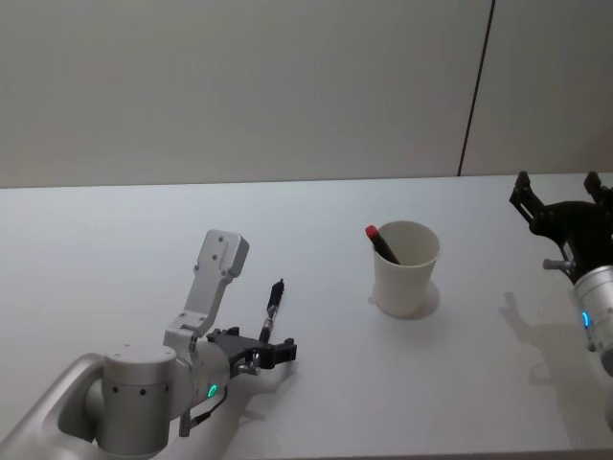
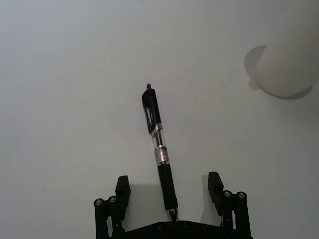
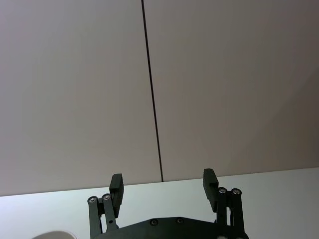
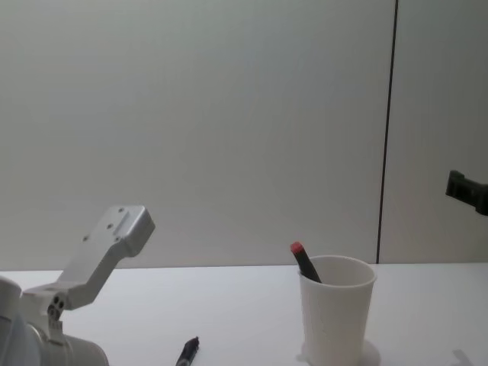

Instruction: Place the pen into the pen holder.

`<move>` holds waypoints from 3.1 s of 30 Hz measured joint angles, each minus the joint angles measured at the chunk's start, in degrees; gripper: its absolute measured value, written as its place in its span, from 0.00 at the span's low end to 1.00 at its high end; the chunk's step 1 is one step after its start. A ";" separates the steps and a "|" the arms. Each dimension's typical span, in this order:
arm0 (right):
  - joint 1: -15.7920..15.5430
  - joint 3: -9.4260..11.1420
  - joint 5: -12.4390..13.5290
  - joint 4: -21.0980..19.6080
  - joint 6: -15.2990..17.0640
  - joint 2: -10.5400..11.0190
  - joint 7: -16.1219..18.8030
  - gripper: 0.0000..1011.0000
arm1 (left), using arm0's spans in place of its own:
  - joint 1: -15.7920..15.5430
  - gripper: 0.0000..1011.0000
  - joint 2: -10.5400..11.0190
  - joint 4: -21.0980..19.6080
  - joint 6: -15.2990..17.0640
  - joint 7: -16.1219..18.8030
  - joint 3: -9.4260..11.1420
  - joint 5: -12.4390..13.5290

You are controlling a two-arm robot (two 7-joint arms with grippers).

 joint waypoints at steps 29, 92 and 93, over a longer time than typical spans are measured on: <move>0.00 0.00 0.00 0.01 0.00 0.00 0.01 0.99 | 1.03 0.99 0.17 -2.00 -7.03 3.82 0.60 9.52; 0.00 0.00 0.00 0.01 0.00 0.00 0.01 0.99 | -1.24 0.99 -2.16 -1.76 0.71 -2.90 0.26 16.33; 0.00 0.00 0.00 0.01 0.00 0.00 0.01 0.99 | -1.27 0.99 -2.19 -1.69 0.78 -2.94 0.26 16.40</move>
